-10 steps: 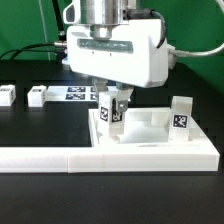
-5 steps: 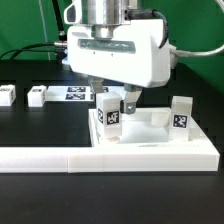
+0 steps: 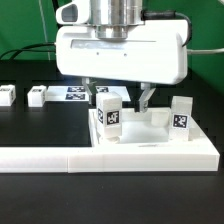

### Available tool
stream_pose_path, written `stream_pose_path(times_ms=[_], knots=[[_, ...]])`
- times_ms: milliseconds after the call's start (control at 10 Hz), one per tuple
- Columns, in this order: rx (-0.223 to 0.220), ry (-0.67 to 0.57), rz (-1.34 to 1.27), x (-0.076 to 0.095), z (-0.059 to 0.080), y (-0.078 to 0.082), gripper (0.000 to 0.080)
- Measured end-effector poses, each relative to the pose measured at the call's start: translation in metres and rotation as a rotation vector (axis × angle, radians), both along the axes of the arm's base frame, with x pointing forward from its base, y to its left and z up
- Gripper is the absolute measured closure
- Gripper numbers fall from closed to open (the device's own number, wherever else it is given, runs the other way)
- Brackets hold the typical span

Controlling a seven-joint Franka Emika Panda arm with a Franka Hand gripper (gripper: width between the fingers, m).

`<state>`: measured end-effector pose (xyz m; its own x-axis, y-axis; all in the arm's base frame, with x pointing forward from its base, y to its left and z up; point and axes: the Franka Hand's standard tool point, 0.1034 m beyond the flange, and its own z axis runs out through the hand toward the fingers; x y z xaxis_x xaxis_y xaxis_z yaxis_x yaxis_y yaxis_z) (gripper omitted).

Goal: Assemble square table

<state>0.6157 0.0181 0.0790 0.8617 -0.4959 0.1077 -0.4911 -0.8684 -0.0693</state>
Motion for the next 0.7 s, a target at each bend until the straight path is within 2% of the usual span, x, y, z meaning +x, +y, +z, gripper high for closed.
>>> stream_pose_path(times_ms=[700], knots=[[-0.074, -0.001, 0.508, 0.0, 0.0, -0.011, 0.0151]])
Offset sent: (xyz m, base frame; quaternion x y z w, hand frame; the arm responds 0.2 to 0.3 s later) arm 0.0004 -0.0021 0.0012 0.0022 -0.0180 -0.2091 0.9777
